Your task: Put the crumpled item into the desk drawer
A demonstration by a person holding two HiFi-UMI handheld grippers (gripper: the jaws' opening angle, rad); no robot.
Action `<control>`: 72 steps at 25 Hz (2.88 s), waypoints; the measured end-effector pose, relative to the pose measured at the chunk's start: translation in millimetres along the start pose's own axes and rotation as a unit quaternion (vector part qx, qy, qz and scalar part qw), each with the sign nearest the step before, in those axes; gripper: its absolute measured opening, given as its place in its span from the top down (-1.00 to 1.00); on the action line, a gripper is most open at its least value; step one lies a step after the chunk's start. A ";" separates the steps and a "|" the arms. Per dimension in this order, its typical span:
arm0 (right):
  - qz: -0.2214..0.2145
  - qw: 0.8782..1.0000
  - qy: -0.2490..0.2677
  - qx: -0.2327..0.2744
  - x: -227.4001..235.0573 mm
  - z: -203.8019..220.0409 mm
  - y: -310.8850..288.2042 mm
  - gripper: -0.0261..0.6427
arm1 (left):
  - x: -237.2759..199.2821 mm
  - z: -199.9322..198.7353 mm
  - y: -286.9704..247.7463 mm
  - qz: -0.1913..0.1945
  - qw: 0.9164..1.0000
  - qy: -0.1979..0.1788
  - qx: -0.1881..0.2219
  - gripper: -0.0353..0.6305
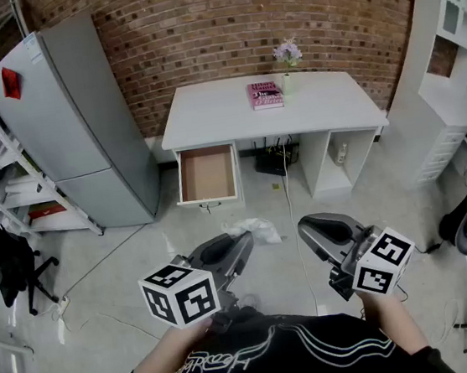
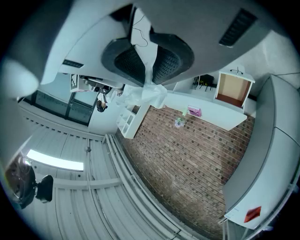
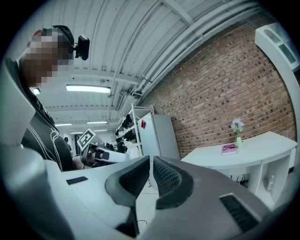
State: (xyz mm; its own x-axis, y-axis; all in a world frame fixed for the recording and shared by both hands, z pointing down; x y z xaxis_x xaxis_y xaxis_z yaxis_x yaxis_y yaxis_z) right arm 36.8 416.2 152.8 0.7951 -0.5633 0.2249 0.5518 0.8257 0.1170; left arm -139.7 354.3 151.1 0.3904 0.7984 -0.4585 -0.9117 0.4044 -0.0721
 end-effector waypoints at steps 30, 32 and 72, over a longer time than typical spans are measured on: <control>0.022 0.998 -0.054 -0.035 107.5 45.2 -52.9 0.76 | -89.5 11.0 -79.7 -0.032 0.998 0.041 -0.034 0.71; 0.020 0.997 -0.059 -0.042 122.8 50.5 -70.3 0.76 | -110.3 8.1 -90.1 -0.039 0.997 0.050 -0.036 0.71; 0.021 0.958 -0.163 -0.236 428.0 215.3 -362.3 0.76 | -562.7 31.1 -321.9 -0.208 0.962 0.091 -0.154 0.70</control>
State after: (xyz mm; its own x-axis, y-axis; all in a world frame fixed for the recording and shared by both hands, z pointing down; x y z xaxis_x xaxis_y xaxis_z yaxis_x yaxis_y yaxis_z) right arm 123.0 -117.3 414.9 0.7407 -0.4259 0.5196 0.6343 0.6982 -0.3319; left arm -62.0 -211.3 459.9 0.7266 0.4935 -0.4780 -0.6867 0.4991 -0.5285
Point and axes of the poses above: the fingertips, and each gripper's own axes: y backward along the fingers, x to its right, z out of its underside, the point moved 6 cm from there along y, backward along the fingers, and after that the axes turned 8 degrees about x, right-handed, at the moved point
